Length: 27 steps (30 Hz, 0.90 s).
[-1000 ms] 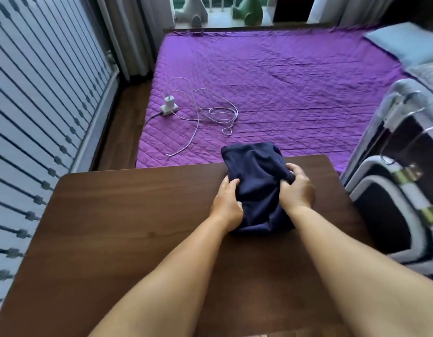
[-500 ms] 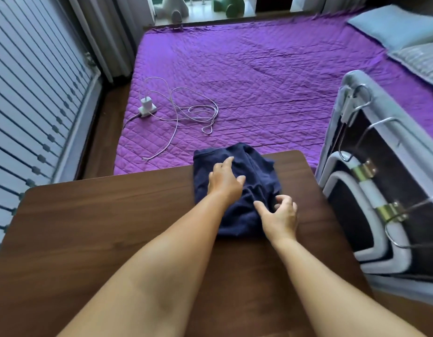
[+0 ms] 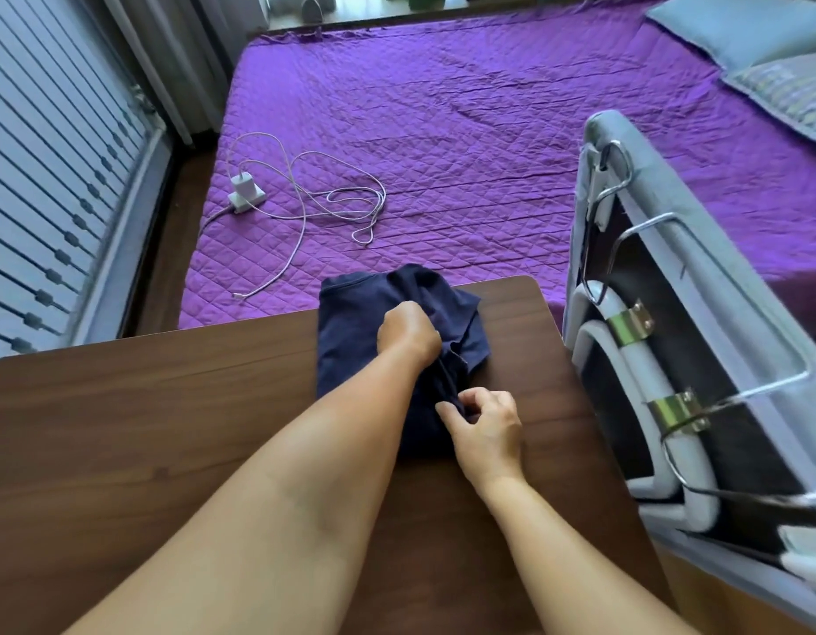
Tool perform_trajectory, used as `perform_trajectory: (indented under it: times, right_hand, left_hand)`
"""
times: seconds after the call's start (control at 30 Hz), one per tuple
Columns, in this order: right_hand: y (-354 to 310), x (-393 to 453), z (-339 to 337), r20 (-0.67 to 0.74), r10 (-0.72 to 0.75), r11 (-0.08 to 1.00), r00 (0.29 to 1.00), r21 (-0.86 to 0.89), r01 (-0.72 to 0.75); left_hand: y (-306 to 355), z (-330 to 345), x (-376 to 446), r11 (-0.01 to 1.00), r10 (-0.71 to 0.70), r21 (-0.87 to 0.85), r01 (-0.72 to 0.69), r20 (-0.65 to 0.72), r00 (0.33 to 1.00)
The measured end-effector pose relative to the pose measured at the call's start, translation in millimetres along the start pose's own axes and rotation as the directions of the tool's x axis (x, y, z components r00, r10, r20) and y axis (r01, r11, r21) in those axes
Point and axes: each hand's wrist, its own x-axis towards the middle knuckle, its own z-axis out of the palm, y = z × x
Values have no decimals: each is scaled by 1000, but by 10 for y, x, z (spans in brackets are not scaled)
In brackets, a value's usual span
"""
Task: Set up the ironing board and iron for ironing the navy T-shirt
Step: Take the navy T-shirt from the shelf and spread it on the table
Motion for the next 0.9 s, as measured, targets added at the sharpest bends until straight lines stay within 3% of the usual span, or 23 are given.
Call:
perform_trajectory:
  times: [0.13,0.33,0.5,0.7,0.9]
  right_hand:
    - [-66,-74,88,-83,-38,998,996,37,41]
    - [-416,-302,357,-234,-151,980,961,90,176]
    - [-868,-648,828,-272,-294,955,916,-43,293]
    - [-1267,-1029,1463,-121,-406,914,906,-79,399]
    - [-1408,-1272,1936,263,-413,886,872,-107,452]
  left_hand:
    - [-81,-127,-8,978,-41,-202,43,11,999]
    - [-361,-587,2,846,-22,-533,23,9,1000]
    - [-994,-1124,-35,777,-54,-628,36,-10,998]
    - [-1796,-1654,-125,722,-106,-690,52,-37,994]
    - [-2624,-1878,-33,766,-229,-625,152,-43,973]
